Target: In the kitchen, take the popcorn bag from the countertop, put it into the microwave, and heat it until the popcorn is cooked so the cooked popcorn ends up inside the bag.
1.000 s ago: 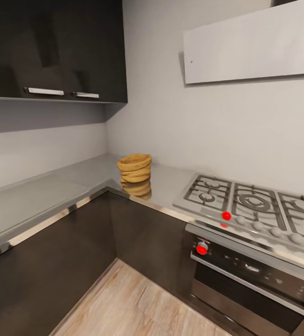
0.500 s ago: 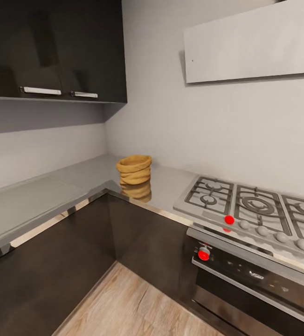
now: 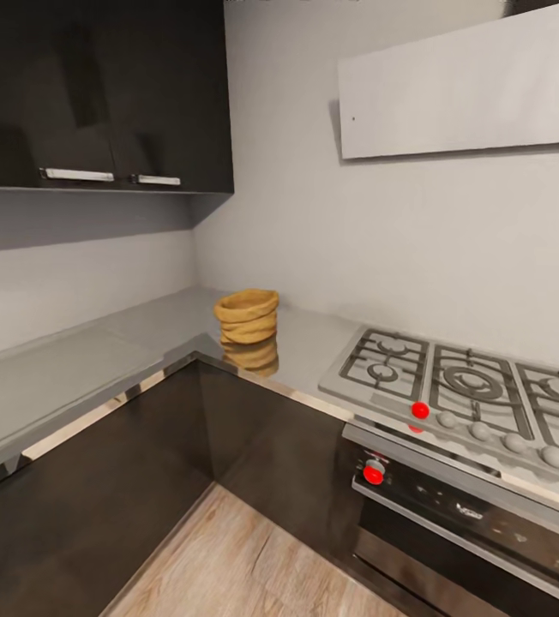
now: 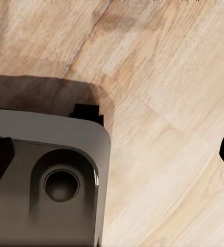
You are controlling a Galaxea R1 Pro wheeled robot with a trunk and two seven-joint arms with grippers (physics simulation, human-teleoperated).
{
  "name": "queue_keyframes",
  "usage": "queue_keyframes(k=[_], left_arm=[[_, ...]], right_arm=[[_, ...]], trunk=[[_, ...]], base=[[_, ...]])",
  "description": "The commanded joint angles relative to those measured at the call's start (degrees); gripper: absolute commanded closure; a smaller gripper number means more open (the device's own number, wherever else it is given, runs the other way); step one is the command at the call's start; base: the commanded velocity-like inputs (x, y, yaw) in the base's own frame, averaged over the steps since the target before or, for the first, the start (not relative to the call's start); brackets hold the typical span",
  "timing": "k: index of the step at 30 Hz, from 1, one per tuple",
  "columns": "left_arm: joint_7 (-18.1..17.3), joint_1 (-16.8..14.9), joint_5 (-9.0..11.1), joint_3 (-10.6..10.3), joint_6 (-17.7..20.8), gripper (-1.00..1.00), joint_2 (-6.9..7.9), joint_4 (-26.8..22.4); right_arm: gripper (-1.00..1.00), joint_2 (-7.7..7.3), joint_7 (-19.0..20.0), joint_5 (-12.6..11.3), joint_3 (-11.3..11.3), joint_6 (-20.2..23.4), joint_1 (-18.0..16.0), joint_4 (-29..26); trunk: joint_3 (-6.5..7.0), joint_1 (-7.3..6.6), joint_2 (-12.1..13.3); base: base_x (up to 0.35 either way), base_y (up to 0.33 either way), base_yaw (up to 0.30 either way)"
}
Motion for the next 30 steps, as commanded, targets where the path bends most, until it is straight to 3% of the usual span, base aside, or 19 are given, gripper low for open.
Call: queue_keyframes(k=[1,30], left_arm=[[-0.05,0.02,0.31,0.01,-0.11,-1.0,0.02,-0.05],[-0.05,0.01,0.31,0.01,-0.11,-1.0,-0.02,-0.05]], right_arm=[[-1.0,-0.01,0.07,0.57,-0.12,-0.33,-0.08,0.18],[-1.0,0.02,0.15,0.63,-0.12,-0.33,-0.08,0.18]], trunk=[[0.14,-0.23,0.39],[5.34,-6.6,12.02]], base=[[0.0,0.0,0.0],[0.0,0.0,0.0]])
